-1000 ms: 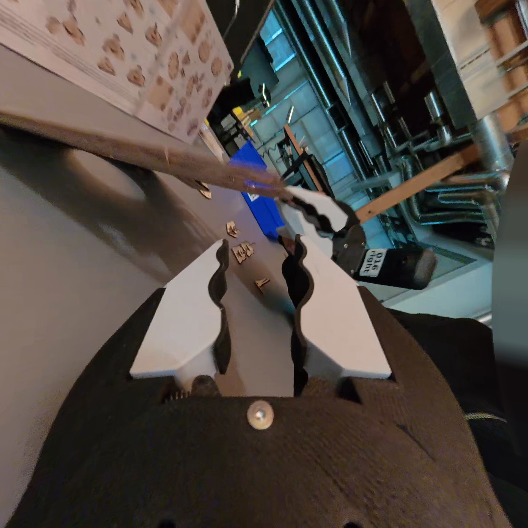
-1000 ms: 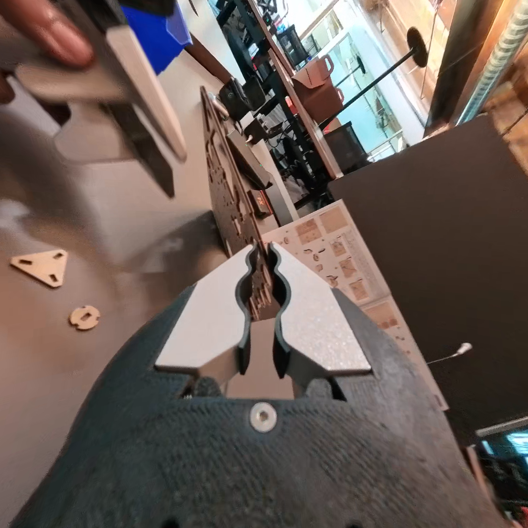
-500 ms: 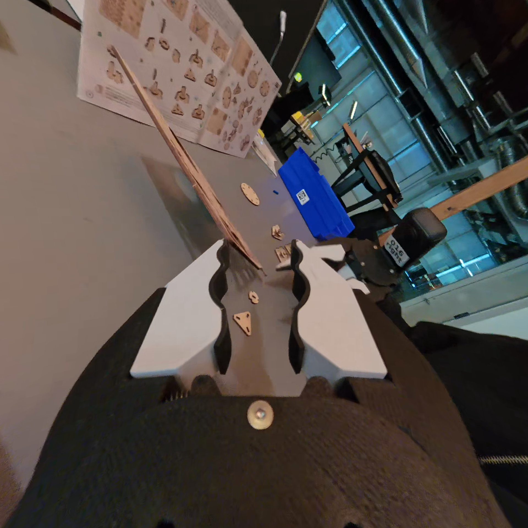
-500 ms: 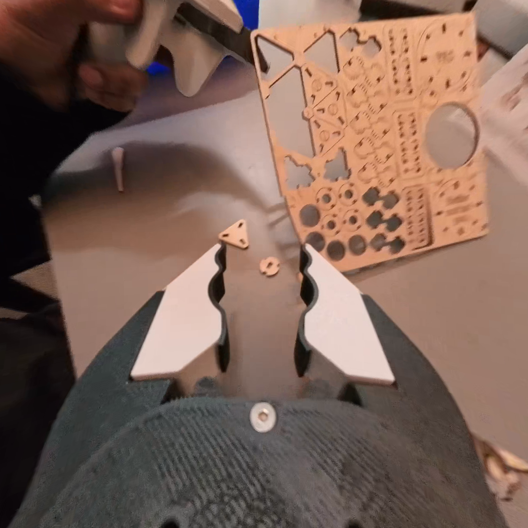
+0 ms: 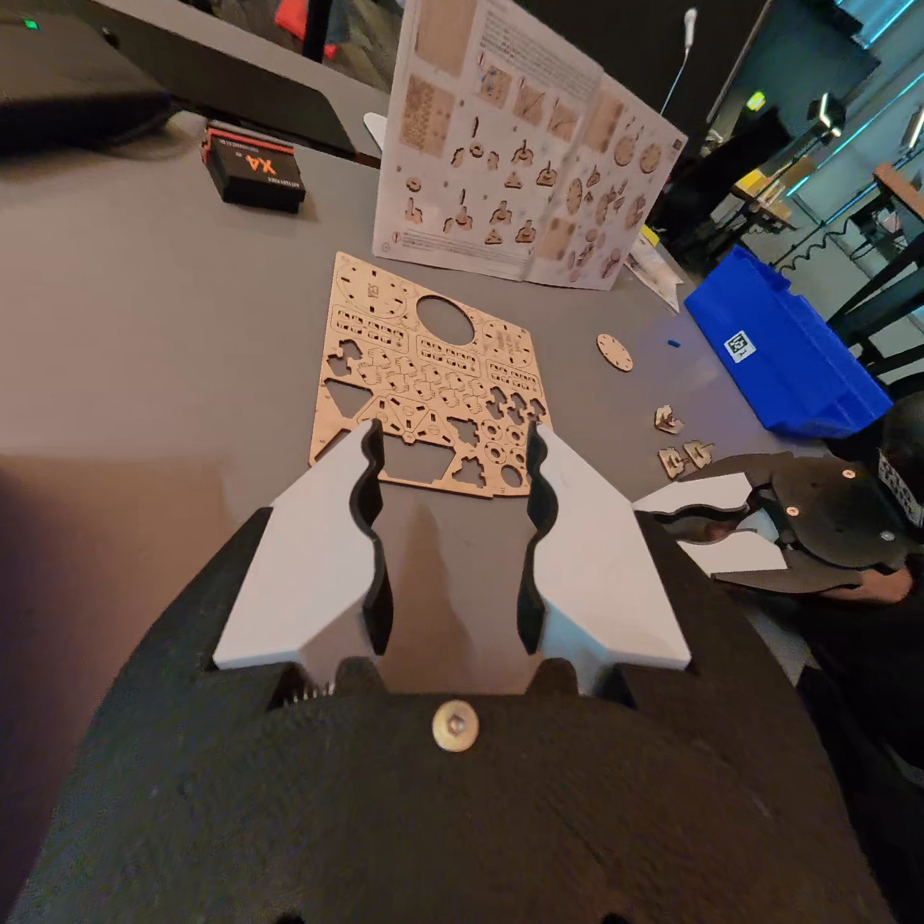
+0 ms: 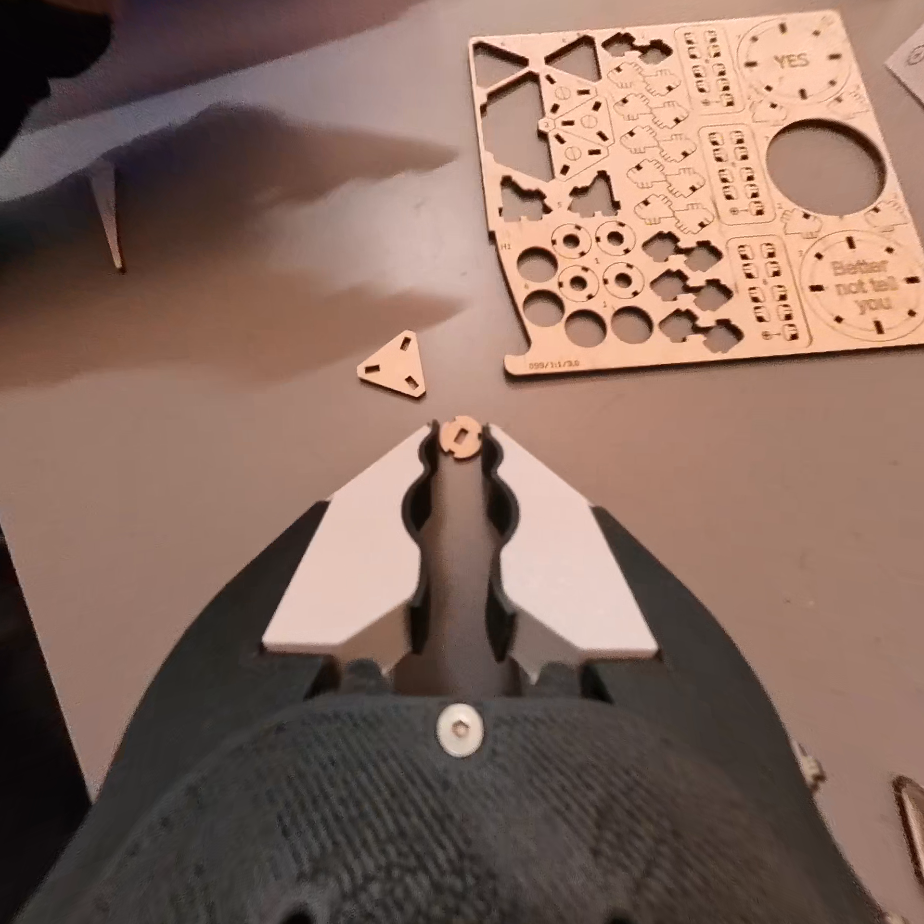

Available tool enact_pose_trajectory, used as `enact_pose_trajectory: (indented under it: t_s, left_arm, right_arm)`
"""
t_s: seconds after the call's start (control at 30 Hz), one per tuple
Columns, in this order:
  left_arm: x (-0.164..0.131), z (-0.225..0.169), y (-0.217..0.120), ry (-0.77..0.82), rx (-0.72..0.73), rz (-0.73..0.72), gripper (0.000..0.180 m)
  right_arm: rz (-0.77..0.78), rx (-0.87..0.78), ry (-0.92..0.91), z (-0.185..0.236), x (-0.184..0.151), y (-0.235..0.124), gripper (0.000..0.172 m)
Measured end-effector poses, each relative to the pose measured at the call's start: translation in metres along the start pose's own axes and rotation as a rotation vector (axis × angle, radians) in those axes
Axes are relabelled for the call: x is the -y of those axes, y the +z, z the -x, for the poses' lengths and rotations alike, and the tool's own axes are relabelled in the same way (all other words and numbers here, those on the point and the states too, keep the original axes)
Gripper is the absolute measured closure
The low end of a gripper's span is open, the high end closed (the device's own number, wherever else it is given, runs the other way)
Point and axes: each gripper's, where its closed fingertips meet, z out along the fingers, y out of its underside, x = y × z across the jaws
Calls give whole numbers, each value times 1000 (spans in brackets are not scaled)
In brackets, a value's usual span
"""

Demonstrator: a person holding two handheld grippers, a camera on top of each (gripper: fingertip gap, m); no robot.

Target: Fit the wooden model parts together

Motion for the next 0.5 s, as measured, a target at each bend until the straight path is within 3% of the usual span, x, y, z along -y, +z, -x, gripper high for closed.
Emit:
enact_pose_trajectory:
  t_s: [0.1,0.2,0.33,0.5]
  left_arm:
    - [6,-12,-2,-2,-65,-30,125]
    - [10,-26,-5,30,-122,-54,128]
    - [3,-52,0,219,-150,-13,139]
    - [-31,-121,26,349,-340,103,142]
  right_arm:
    - [-9,-29,-32,0,-1,-9,157]
    - [-136,52,-63,24,9,-41,157]
    - [-214,116,-131,53,-7,-100,157]
    - [-242,-122,230,-34,-79,-183,157]
